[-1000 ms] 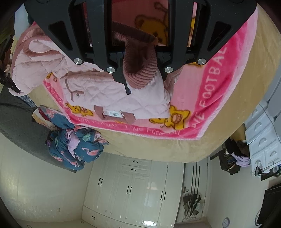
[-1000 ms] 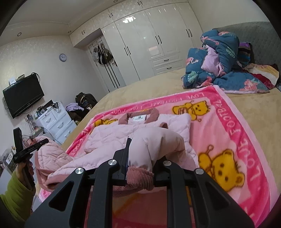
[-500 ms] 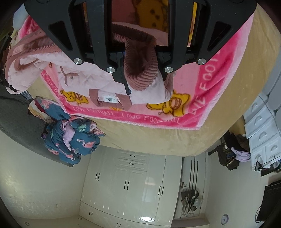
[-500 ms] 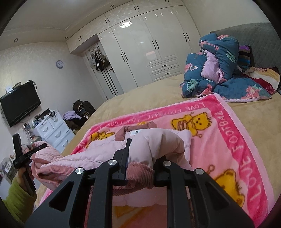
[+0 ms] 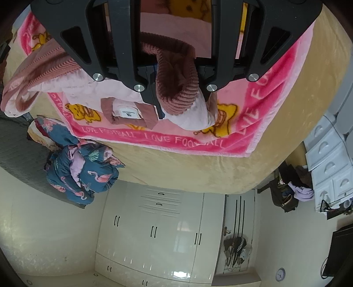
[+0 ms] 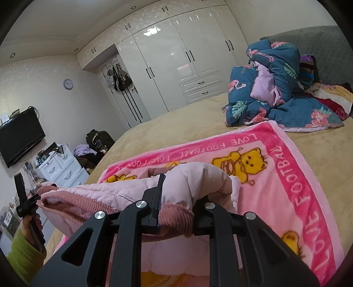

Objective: Fold large clothes
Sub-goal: 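Lift the hem with both grippers and fold it up toward the collar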

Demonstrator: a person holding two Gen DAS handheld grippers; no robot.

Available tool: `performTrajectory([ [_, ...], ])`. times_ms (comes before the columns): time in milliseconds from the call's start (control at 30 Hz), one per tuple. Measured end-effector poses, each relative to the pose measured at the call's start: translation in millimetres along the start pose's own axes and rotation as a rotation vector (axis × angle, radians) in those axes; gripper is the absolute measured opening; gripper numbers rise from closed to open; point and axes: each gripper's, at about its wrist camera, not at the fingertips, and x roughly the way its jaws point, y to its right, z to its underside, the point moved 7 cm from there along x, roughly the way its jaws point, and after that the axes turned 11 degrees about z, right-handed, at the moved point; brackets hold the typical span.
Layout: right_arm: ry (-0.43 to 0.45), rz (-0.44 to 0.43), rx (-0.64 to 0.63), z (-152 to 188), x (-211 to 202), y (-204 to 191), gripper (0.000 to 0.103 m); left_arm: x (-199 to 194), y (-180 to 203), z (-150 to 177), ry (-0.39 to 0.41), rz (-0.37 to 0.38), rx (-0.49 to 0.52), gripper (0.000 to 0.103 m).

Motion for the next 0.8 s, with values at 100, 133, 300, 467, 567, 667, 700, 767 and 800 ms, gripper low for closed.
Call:
performTrajectory([
  [100,-0.015,0.012,0.01,-1,12,3,0.017,10,-4,-1,-0.007,-0.011,0.014,0.012],
  [133,-0.02,0.019,0.005,-1,16,4,0.017,14,-6,0,-0.011,-0.015,0.018,0.012],
  [300,-0.042,0.024,0.005,-1,35,8,0.017,34,-14,2,-0.025,-0.027,0.016,0.012],
  [467,-0.081,0.013,0.077,-1,57,20,0.019,54,-21,5,-0.043,-0.039,0.015,0.014],
  [567,-0.103,-0.006,0.132,-1,68,27,0.023,66,-24,8,-0.058,-0.047,0.017,0.014],
  [667,-0.118,-0.009,0.142,-1,76,27,0.025,76,-26,12,-0.073,-0.056,0.019,0.014],
  [700,-0.122,-0.01,0.142,-1,79,26,0.026,77,-27,13,-0.076,-0.058,0.019,0.014],
  [767,-0.127,-0.033,0.155,-2,81,24,0.035,82,-30,14,-0.082,-0.062,0.016,0.014],
  [800,-0.125,-0.049,0.165,-3,81,24,0.04,85,-31,15,-0.086,-0.061,0.012,0.014],
])
